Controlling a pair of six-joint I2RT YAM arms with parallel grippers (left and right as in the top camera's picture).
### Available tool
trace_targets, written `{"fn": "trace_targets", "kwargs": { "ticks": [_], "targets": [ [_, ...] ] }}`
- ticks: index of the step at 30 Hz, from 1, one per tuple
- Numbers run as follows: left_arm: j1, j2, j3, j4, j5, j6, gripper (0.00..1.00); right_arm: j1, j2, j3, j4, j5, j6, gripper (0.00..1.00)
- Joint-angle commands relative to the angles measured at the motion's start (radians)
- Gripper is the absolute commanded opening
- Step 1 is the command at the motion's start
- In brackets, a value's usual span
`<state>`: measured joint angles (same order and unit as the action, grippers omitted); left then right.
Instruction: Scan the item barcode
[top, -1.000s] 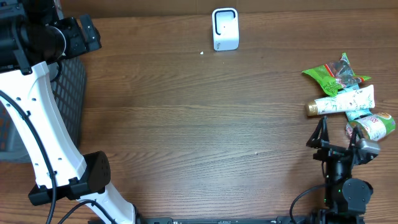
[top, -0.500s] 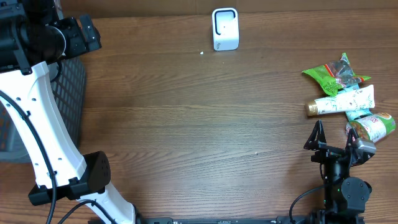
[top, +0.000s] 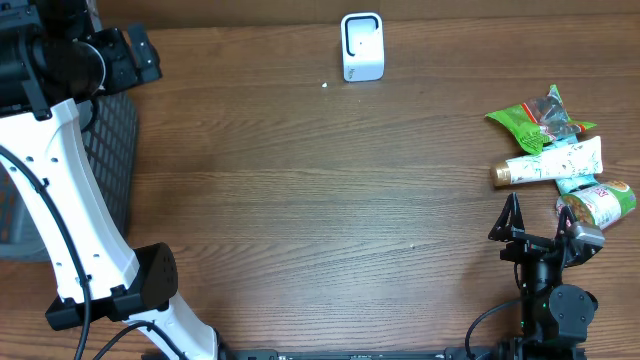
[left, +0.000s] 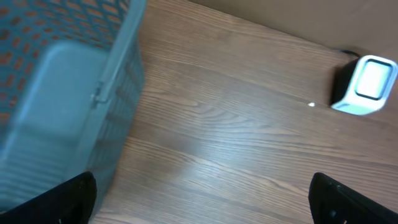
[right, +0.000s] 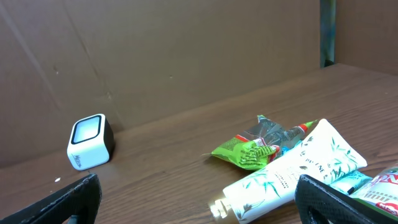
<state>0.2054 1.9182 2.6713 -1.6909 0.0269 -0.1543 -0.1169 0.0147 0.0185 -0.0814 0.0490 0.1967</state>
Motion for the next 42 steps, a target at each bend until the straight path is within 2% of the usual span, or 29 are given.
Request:
{"fn": "trace_targets", "kwargs": {
  "ticks": [1, 6, 10, 18, 20, 21, 26, 32, 36, 42],
  "targets": [
    [0.002, 0.005, 0.001, 0.002, -0.06, 0.031, 1.0, 0.006, -0.012, -0.011, 0.003, -0.006, -0.007, 1.0],
    [-0.009, -0.025, -0.042, 0.002, -0.06, 0.031, 1.0, 0.006, -0.012, -0.011, 0.003, -0.006, -0.007, 1.0],
    [-0.028, -0.169, -0.254, 0.055, -0.064, 0.04, 1.0, 0.006, -0.012, -0.011, 0.003, -0.006, -0.008, 1.0],
    [-0.03, -0.651, -0.94, 0.578, 0.004, 0.042, 1.0, 0.006, -0.012, -0.011, 0.003, -0.006, -0.007, 1.0],
    [-0.03, -0.779, -1.128, 0.71, 0.018, 0.042, 1.0, 0.006, -0.012, -0.011, 0.003, -0.006, -0.008, 1.0],
    [-0.03, -0.883, -1.286, 0.814, 0.018, 0.042, 0.99, 0.006, -0.012, -0.011, 0.003, -0.006, -0.007, 1.0],
    [-0.033, -1.137, -1.692, 1.105, 0.018, 0.046, 1.0, 0.006, -0.012, -0.011, 0.003, -0.006, -0.007, 1.0],
    [-0.108, -1.392, -2.115, 1.445, 0.018, 0.199, 1.0, 0.006, -0.012, -0.011, 0.003, -0.006, -0.008, 1.0],
    [-0.141, -1.543, -2.326, 1.575, 0.017, 0.3, 1.0, 0.006, -0.012, -0.011, 0.003, -0.006, -0.008, 1.0],
    [-0.14, -1.723, -2.519, 1.593, 0.017, 0.31, 1.0, 0.006, -0.012, -0.011, 0.003, -0.006, -0.008, 1.0]
  ]
}}
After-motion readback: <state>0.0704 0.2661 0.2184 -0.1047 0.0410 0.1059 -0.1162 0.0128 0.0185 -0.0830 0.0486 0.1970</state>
